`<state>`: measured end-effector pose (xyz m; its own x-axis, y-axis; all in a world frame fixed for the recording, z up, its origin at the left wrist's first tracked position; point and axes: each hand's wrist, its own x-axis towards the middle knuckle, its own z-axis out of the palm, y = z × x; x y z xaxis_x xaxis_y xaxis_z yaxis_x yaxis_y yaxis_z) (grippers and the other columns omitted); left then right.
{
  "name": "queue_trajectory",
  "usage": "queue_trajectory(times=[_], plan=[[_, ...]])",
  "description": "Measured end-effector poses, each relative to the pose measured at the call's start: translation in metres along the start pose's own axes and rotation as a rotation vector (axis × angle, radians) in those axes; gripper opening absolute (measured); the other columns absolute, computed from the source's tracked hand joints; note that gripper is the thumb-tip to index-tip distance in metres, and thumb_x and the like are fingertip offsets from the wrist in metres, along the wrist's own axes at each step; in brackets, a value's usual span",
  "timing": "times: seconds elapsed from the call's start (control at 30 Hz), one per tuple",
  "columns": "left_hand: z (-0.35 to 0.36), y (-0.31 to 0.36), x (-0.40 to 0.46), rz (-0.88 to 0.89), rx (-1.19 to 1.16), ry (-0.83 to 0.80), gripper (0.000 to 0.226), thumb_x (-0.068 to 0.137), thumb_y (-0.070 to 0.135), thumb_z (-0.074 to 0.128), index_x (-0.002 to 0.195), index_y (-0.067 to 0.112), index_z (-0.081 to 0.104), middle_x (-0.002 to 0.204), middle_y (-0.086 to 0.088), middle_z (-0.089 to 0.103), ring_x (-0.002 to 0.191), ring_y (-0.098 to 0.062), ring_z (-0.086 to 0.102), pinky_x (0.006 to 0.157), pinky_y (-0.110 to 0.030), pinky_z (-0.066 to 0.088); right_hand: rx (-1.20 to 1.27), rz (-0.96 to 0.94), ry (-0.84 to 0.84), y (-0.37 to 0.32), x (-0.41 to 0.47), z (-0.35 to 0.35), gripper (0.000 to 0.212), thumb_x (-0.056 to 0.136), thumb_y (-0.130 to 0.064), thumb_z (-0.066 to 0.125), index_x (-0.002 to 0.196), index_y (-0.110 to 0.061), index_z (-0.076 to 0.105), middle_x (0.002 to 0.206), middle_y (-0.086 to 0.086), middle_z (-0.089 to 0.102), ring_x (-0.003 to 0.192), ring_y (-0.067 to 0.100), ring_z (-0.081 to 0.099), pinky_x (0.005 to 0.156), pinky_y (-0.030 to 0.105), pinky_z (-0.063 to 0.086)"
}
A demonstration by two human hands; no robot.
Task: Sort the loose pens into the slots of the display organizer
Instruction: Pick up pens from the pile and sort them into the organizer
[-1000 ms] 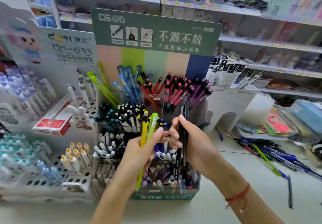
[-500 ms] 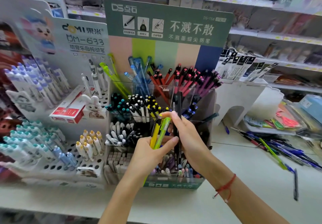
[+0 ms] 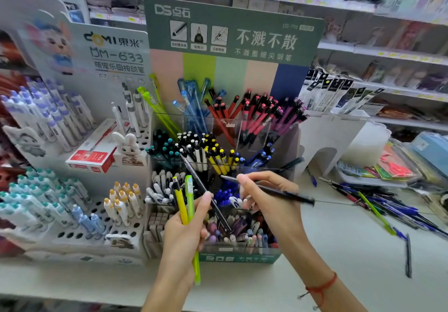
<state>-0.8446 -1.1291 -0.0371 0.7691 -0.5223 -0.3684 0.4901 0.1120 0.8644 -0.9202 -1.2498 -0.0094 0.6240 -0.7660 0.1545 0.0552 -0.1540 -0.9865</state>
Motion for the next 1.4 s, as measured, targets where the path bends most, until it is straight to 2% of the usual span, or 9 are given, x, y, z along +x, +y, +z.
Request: queue_trajectory(times=[0.1,0.27,0.43,0.67,0.8,0.93,1.13,1.2,1.4], plan=[[0.002,-0.005,0.001,-0.013,-0.036,0.026,0.029,0.084,0.031,0.066,0.105,0.012,0.068,0.038,0.008,0.038,0.029,-0.002,0.038,0.031,-0.012,0.030,0.083,0.092,-0.004,0.011,-0.010,0.007,0.011,0.084,-0.021,0.071,0.084,-0.011,0.075,0.068,0.007,0.071,0.063,0.016,0.066,0.061,0.023,0.054],[0.004,-0.007,0.002,0.009,-0.122,0.113,0.018,0.083,0.023,0.070,0.098,0.012,0.067,0.041,0.008,0.042,0.031,-0.002,0.038,0.030,-0.012,0.031,0.169,0.244,-0.217,0.023,-0.026,0.012,0.044,0.102,-0.043,0.030,0.112,-0.028,0.071,0.108,-0.004,0.072,0.108,0.009,0.064,0.097,0.029,0.045],[0.015,-0.016,0.000,-0.004,-0.170,0.113,0.037,0.063,0.033,0.078,0.094,0.014,0.074,0.052,0.000,0.056,0.051,-0.014,0.044,0.052,-0.027,0.038,0.202,0.107,-0.044,0.026,-0.030,0.024,0.008,0.095,-0.015,0.057,0.094,-0.010,0.064,0.083,0.007,0.065,0.064,0.019,0.062,0.056,0.027,0.052],[0.005,-0.015,0.002,-0.026,-0.075,0.098,0.033,0.061,0.049,0.074,0.075,0.020,0.079,0.061,-0.007,0.063,0.066,-0.025,0.055,0.053,-0.026,0.038,0.067,-0.010,0.006,0.030,-0.021,0.019,0.017,0.079,-0.006,0.074,0.090,-0.019,0.077,0.087,0.000,0.074,0.080,0.016,0.072,0.073,0.022,0.056],[-0.026,-0.006,0.001,0.005,-0.027,0.160,0.024,0.075,0.041,0.068,0.072,0.020,0.076,0.074,-0.004,0.059,0.042,-0.005,0.044,0.047,-0.025,0.024,-0.421,-0.414,-0.052,0.032,0.003,-0.007,0.023,0.079,-0.006,0.075,0.099,-0.016,0.076,0.093,-0.005,0.070,0.089,0.007,0.067,0.081,0.021,0.054],[-0.052,-0.005,0.005,0.029,-0.036,0.261,0.032,0.073,0.041,0.068,0.091,0.015,0.069,0.075,0.007,0.066,0.051,-0.004,0.043,0.041,-0.018,0.028,-0.819,-0.663,-0.330,0.041,0.022,-0.005,0.017,0.086,-0.014,0.070,0.102,-0.017,0.075,0.096,-0.006,0.066,0.077,0.011,0.065,0.069,0.031,0.056],[-0.055,0.000,0.004,0.013,0.015,0.175,0.039,0.072,0.046,0.063,0.097,0.017,0.071,0.078,0.008,0.066,0.057,-0.004,0.049,0.041,-0.017,0.030,-0.843,-0.355,-0.614,0.036,0.068,0.028,0.013,0.083,-0.018,0.075,0.096,-0.018,0.077,0.090,-0.005,0.071,0.076,0.007,0.064,0.075,0.030,0.054],[-0.054,-0.001,0.005,0.007,0.032,0.147,0.037,0.075,0.046,0.062,0.097,0.018,0.071,0.078,0.008,0.066,0.058,-0.004,0.050,0.041,-0.016,0.030,-0.849,-0.227,-0.661,0.035,0.081,0.040,0.015,0.082,-0.022,0.076,0.095,-0.015,0.077,0.079,0.000,0.072,0.057,0.004,0.060,0.060,0.021,0.051],[-0.054,0.000,0.009,-0.047,-0.069,0.061,0.026,0.094,0.029,0.052,0.106,0.014,0.069,0.074,0.005,0.066,0.053,-0.003,0.051,0.037,-0.015,0.032,-0.941,-0.222,-0.509,0.043,0.074,0.063,0.025,0.089,-0.025,0.067,0.112,-0.016,0.068,0.093,0.004,0.072,0.069,0.017,0.066,0.069,0.037,0.055]])
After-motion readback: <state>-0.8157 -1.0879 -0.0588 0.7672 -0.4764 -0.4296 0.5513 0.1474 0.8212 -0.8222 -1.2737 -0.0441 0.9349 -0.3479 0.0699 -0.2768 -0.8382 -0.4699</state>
